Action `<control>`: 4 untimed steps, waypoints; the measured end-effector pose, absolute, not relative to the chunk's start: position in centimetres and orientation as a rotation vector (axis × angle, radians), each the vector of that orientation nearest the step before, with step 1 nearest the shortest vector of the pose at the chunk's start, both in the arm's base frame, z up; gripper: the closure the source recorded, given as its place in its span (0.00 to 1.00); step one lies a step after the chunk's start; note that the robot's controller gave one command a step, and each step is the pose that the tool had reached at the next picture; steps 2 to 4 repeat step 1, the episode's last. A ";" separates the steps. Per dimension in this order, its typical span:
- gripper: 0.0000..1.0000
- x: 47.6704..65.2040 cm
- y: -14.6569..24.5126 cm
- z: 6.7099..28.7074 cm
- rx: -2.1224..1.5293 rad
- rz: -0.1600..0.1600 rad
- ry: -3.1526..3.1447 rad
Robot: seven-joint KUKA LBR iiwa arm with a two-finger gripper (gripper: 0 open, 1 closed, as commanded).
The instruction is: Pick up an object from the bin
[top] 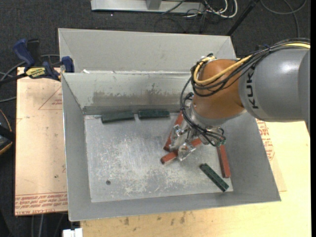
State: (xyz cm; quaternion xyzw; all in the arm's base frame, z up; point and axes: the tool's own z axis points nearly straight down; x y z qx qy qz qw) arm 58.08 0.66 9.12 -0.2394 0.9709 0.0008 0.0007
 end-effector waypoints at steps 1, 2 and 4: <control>1.00 55.8 1.1 22.5 -0.782 0.001 3.039; 1.00 55.8 1.1 22.5 -0.782 0.001 3.039; 1.00 55.8 1.1 22.5 -0.782 0.001 3.039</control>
Offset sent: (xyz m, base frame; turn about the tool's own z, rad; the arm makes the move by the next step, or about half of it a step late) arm 0.0000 0.0000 0.0000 0.0000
